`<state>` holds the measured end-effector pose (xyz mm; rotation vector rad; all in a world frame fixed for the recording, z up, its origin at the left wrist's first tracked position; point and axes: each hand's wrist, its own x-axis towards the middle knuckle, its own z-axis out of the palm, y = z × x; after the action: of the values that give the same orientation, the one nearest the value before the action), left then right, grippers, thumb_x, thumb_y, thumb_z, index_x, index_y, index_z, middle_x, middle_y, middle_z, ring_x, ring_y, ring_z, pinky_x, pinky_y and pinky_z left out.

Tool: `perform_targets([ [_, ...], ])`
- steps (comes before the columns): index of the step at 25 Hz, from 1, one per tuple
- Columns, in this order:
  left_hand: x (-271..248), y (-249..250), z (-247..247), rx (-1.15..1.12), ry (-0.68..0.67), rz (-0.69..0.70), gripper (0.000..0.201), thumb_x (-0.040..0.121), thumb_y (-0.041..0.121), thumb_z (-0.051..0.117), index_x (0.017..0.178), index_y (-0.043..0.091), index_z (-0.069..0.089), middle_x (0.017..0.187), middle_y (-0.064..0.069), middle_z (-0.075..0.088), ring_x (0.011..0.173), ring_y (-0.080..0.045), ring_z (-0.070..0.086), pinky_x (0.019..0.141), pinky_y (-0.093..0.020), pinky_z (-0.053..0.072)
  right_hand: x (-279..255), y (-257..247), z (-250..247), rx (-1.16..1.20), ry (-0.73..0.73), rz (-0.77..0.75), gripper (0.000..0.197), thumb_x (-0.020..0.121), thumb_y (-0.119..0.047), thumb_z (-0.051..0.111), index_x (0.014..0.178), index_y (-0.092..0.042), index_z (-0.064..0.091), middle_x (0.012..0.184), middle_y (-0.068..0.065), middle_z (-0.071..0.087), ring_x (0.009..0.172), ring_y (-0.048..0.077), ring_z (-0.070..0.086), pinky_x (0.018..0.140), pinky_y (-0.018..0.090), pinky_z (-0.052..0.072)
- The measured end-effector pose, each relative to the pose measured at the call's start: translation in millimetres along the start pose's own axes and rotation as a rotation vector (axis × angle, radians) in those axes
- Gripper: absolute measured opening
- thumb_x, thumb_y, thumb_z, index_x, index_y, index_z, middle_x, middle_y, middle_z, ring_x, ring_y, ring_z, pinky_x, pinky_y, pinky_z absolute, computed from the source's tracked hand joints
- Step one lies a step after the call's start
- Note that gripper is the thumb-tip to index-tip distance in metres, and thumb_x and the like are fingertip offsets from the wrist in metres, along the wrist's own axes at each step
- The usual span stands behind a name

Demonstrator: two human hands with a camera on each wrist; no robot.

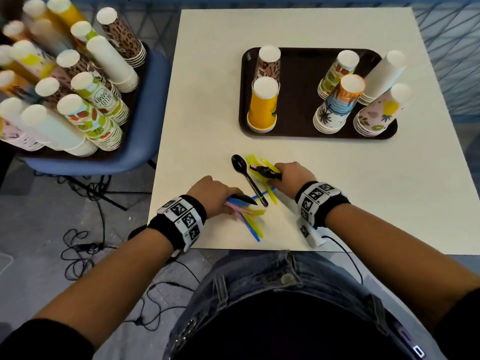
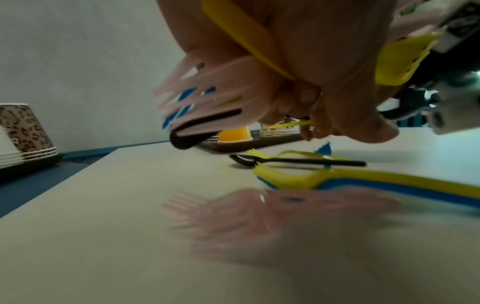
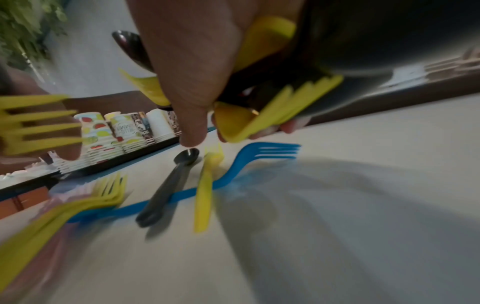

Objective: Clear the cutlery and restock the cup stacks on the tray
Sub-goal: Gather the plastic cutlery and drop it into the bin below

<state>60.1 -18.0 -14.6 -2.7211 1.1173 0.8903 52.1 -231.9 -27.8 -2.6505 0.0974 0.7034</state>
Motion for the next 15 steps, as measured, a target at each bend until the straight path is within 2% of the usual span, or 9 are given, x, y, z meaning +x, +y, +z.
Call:
perform_targets([
  [2,0,5,13,0.071,-0.026,0.035,0.045,0.088,0.043,0.055,0.131,0.040,0.040,0.110,0.003,0.069,0.100,-0.022,0.062,0.079,-0.030,0.025,6,-11,9,-0.016,-0.015,0.034,0.040,0.082,-0.044,0.060,0.102,-0.010,0.055,0.101,0.014,0.062,0.093,0.034,0.059,0.072,0.035,0.046],
  [4,1,7,22,0.135,-0.039,0.025,0.050,0.090,0.037,0.054,0.136,0.039,0.034,0.114,0.000,0.067,0.104,-0.024,0.061,0.084,-0.032,0.029,10,-21,16,-0.049,-0.017,0.073,0.051,0.075,-0.053,0.063,0.101,-0.011,0.054,0.099,0.011,0.061,0.091,0.032,0.060,0.070,0.034,0.046],
  [6,4,9,28,0.172,-0.021,0.012,0.045,0.093,0.032,0.048,0.136,0.036,0.034,0.117,-0.001,0.066,0.107,-0.025,0.060,0.090,-0.034,0.030,14,-26,21,-0.102,-0.013,0.097,0.054,0.071,-0.056,0.065,0.101,-0.012,0.054,0.099,0.009,0.061,0.092,0.030,0.061,0.067,0.032,0.045],
  [8,6,8,30,0.166,0.020,0.002,0.039,0.095,0.030,0.042,0.134,0.034,0.039,0.119,-0.001,0.062,0.108,-0.025,0.059,0.092,-0.035,0.031,18,-26,23,-0.129,-0.010,0.104,0.049,0.075,-0.051,0.065,0.102,-0.011,0.056,0.101,0.009,0.061,0.094,0.031,0.061,0.068,0.031,0.044],
  [12,12,5,32,0.105,0.056,-0.055,0.033,0.095,0.023,0.040,0.126,0.026,0.052,0.122,-0.006,0.047,0.096,-0.029,0.059,0.089,-0.035,0.034,26,-20,21,-0.174,0.014,0.115,0.024,0.085,-0.026,0.057,0.101,-0.009,0.061,0.109,0.012,0.062,0.099,0.033,0.061,0.072,0.033,0.046],
  [15,17,-1,30,0.106,0.062,-0.085,0.032,0.095,0.018,0.040,0.123,0.020,0.056,0.125,-0.007,0.043,0.094,-0.030,0.059,0.089,-0.035,0.033,26,-19,22,-0.188,0.021,0.114,0.022,0.088,-0.021,0.052,0.103,-0.008,0.060,0.114,0.013,0.054,0.100,0.033,0.059,0.074,0.034,0.045],
])
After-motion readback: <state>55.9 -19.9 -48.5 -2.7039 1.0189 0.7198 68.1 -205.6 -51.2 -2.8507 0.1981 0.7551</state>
